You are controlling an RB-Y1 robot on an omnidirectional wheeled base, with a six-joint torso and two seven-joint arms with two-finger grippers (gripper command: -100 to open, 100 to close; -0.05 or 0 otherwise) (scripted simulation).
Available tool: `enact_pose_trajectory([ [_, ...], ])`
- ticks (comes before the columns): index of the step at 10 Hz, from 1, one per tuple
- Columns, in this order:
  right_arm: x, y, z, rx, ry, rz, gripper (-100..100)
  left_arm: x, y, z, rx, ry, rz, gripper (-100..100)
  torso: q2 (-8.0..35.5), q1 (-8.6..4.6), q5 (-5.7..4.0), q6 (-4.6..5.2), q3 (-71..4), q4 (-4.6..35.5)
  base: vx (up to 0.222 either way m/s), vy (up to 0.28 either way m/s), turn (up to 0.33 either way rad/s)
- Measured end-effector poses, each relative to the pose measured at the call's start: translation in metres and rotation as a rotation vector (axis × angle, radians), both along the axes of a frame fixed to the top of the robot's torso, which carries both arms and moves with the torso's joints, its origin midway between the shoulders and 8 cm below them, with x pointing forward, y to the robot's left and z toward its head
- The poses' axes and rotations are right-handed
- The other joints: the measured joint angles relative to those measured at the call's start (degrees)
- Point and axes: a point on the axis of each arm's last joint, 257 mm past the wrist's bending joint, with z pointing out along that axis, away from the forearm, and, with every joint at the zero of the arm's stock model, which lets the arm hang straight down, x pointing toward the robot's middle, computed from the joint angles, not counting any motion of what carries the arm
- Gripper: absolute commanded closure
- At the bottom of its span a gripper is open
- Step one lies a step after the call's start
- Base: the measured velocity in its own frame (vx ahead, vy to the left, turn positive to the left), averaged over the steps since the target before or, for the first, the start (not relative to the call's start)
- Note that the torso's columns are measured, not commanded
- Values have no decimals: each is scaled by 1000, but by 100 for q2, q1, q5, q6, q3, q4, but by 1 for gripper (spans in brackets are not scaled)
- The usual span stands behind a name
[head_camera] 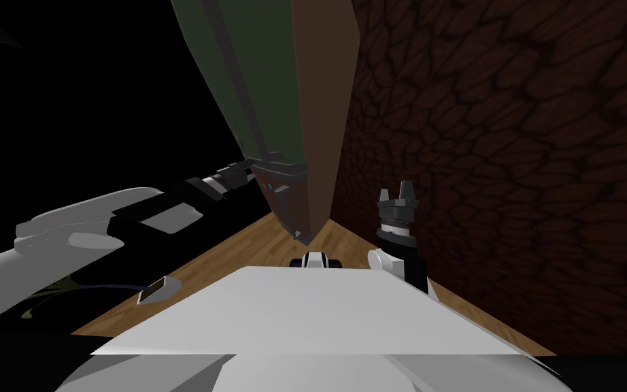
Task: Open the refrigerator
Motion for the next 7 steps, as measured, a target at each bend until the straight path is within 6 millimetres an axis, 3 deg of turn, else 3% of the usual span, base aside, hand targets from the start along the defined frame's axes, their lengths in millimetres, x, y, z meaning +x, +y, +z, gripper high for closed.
enact_pose_trajectory([
  [7, 0, 0, 0, 0, 0, 0, 0, 16, -6, 19, 64, 60, 19, -100, -19, -7, -5, 8, -15, -5, 37, -72, 22],
])
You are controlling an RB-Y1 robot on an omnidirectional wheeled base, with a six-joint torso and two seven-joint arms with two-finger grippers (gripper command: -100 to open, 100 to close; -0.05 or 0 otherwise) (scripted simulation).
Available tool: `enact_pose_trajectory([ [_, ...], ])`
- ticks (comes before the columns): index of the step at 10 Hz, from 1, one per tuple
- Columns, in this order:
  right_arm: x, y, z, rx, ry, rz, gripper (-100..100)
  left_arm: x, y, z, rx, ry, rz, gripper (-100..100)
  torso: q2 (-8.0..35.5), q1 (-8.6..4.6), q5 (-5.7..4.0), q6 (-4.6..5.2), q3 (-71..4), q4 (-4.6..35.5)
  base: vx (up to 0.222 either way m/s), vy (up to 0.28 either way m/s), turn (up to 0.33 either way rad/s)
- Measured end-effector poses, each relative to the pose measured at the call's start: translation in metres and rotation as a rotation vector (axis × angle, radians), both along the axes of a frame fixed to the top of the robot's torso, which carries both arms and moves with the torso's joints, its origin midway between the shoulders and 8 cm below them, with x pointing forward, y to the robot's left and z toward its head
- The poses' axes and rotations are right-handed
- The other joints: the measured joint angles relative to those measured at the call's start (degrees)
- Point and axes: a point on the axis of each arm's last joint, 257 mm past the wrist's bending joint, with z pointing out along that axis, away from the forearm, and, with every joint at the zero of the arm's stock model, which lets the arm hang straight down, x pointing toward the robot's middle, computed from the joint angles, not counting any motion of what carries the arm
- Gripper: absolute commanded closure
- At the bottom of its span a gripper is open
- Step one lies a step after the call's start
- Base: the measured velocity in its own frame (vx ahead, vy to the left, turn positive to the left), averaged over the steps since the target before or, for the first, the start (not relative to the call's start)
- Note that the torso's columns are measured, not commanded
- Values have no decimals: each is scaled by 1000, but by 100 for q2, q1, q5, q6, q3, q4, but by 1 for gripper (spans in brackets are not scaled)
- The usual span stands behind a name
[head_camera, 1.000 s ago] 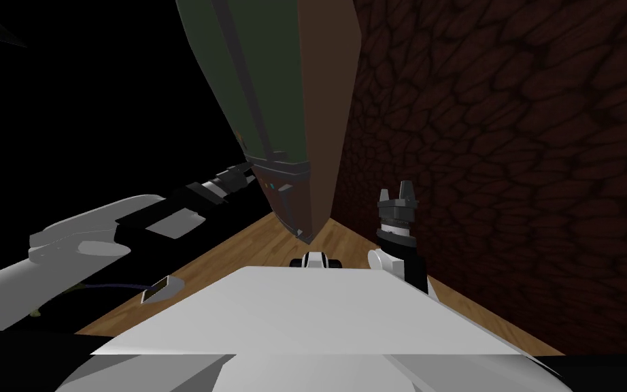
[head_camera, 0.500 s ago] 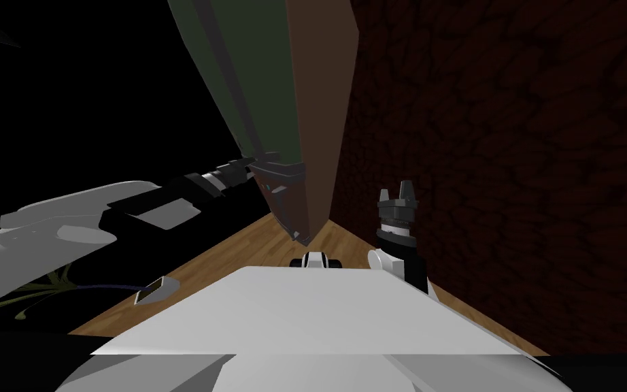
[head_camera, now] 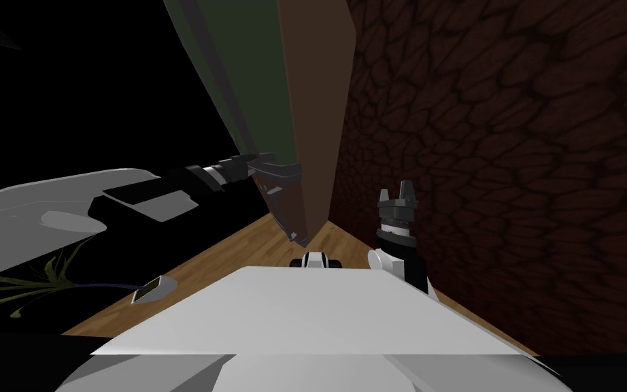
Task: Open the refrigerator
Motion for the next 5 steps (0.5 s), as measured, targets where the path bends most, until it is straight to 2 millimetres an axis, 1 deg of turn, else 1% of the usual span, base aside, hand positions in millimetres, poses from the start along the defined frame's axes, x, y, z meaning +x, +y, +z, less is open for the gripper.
enact_pose_trajectory([
  [2, 0, 0, 0, 0, 0, 0, 0, 2, -2, 4, 8, 7, 4, -100, 15, 16, 8, -7, 12, 3, 12, -20, 1],
  [3, 0, 0, 0, 0, 0, 0, 0, 2, -2, 3, 9, 7, 3, 100, 26, 24, 11, -9, 19, 8, 6, -4, -8],
  [4, 0, 0, 0, 0, 0, 0, 0, 1, -4, 6, 10, 1, -2, 100, 16, 30, 19, -13, 15, -5, -38, 159, 24],
  [5, 0, 0, 0, 0, 0, 0, 0, -3, -13, 6, 10, 1, -25, 100, 16, 83, 28, -17, 11, 2, -4, 340, 26],
])
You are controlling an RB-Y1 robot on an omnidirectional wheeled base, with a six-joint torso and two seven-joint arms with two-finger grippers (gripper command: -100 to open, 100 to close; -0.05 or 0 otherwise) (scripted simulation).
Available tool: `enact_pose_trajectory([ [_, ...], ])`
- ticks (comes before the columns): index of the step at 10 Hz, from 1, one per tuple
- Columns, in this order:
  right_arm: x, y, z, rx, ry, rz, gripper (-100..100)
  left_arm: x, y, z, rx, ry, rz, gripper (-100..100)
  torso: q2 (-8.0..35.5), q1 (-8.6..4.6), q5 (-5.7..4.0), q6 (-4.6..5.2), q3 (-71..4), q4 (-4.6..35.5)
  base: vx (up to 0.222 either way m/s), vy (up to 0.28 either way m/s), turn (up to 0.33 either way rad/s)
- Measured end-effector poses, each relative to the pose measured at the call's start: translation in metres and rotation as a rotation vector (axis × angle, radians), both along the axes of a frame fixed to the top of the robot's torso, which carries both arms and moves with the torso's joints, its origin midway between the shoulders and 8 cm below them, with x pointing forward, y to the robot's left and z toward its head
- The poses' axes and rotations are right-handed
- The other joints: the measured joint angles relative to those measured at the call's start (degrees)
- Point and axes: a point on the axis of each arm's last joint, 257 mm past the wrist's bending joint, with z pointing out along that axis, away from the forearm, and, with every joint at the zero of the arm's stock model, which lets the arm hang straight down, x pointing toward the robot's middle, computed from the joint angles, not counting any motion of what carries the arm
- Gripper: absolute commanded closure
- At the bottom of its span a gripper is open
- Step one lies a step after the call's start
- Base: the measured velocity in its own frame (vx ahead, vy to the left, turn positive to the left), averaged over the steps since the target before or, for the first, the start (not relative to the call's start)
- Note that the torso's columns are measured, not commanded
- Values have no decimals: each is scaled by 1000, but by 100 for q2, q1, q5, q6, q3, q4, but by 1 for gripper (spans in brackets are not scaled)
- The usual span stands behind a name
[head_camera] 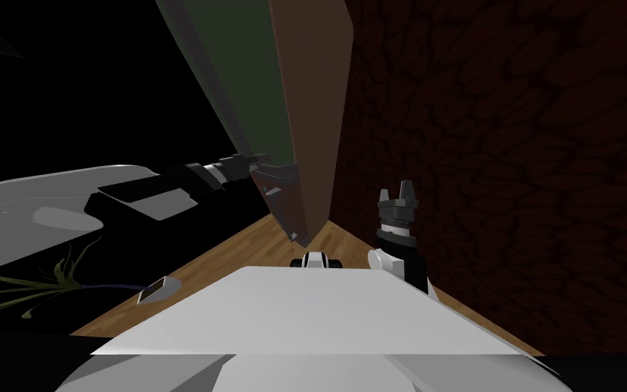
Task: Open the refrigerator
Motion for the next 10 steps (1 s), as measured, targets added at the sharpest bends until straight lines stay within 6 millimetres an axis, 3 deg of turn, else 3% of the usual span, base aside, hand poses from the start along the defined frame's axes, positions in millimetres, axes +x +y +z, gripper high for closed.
enact_pose_trajectory([
  [3, 0, 0, 0, 0, 0, 0, 0, -17, -40, -5, 3, 10, -102, 100, -43, 6, -6, -7, -45, 12, -81, 311, 8],
  [10, 0, 0, 0, 0, 0, 0, 0, -58, -104, -5, 4, 18, -287, 100, -76, -44, -25, 9, -78, -1, -68, 338, 23],
])
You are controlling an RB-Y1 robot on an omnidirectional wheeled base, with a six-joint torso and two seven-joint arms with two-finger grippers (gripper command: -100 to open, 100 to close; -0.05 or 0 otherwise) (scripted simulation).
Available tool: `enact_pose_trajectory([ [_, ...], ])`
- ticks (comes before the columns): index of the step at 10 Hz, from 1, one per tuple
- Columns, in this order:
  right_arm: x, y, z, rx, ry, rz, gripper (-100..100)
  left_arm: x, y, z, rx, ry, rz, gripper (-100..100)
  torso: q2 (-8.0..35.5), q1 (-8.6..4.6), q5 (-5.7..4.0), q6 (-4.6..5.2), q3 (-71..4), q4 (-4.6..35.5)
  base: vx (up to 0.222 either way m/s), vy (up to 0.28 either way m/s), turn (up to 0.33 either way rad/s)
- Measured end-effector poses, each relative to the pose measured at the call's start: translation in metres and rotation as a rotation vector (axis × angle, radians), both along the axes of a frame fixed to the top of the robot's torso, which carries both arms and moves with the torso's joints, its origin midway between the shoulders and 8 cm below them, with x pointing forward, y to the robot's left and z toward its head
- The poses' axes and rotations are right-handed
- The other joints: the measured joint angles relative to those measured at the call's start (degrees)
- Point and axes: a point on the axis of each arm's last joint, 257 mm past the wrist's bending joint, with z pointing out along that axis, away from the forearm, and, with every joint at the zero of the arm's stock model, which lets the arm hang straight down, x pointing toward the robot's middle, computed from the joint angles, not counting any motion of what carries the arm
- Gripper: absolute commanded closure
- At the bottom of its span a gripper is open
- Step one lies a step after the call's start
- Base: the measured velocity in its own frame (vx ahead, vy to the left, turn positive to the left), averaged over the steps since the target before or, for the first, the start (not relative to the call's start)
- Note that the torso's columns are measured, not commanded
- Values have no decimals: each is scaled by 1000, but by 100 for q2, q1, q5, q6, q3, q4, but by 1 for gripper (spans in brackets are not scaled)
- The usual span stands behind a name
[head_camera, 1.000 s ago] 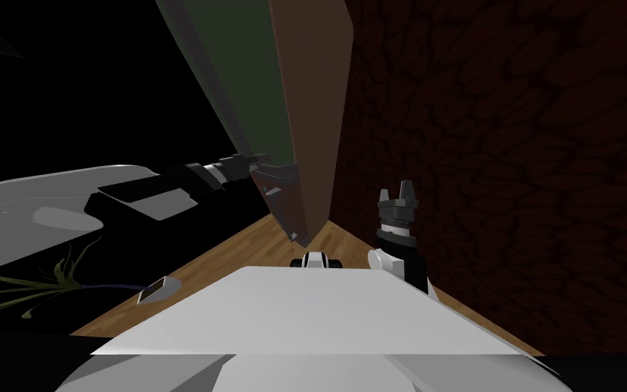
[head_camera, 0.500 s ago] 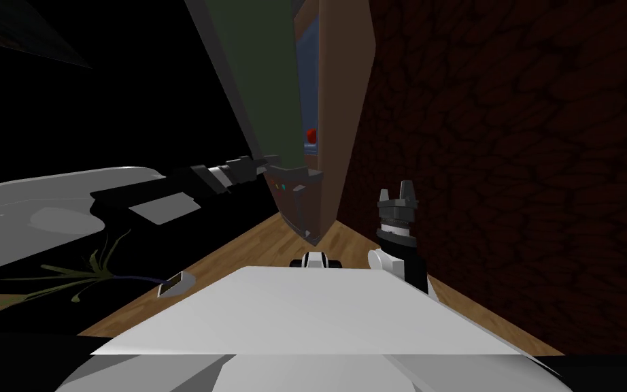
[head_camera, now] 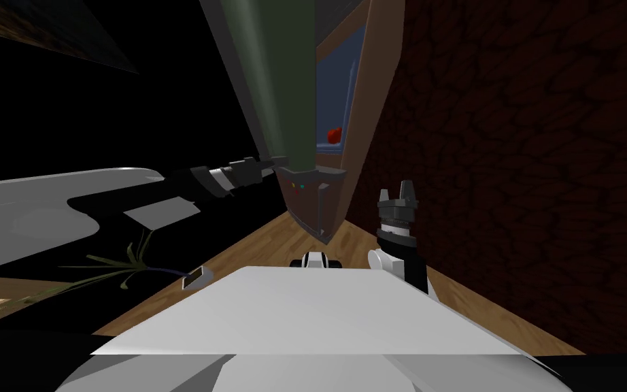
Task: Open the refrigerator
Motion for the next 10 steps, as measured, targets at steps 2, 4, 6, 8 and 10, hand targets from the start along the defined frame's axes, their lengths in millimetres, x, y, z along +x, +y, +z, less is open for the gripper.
enact_pose_trajectory([
  [2, 0, 0, 0, 0, 0, 0, 0, -12, -21, 3, 0, -3, -54, 100, 22, -9, 1, -3, 29, 4, -21, 334, 19],
  [4, 0, 0, 0, 0, 0, 0, 0, -25, -34, 4, -1, -4, -98, 100, 33, -13, 2, -3, 38, -7, -63, 266, 11],
  [6, 0, 0, 0, 0, 0, 0, 0, -31, -42, 4, -2, -6, -123, 100, 38, -52, -12, 6, 51, -8, 3, 240, -39],
  [8, 0, 0, 0, 0, 0, 0, 0, -42, -53, 2, -1, 0, -162, 100, 27, -18, 0, 5, 35, -4, 29, 246, -41],
  [10, 0, 0, 0, 0, 0, 0, 0, -51, -63, 1, -2, 5, -199, 100, 12, -6, 1, 6, 18, -5, 13, 270, -40],
])
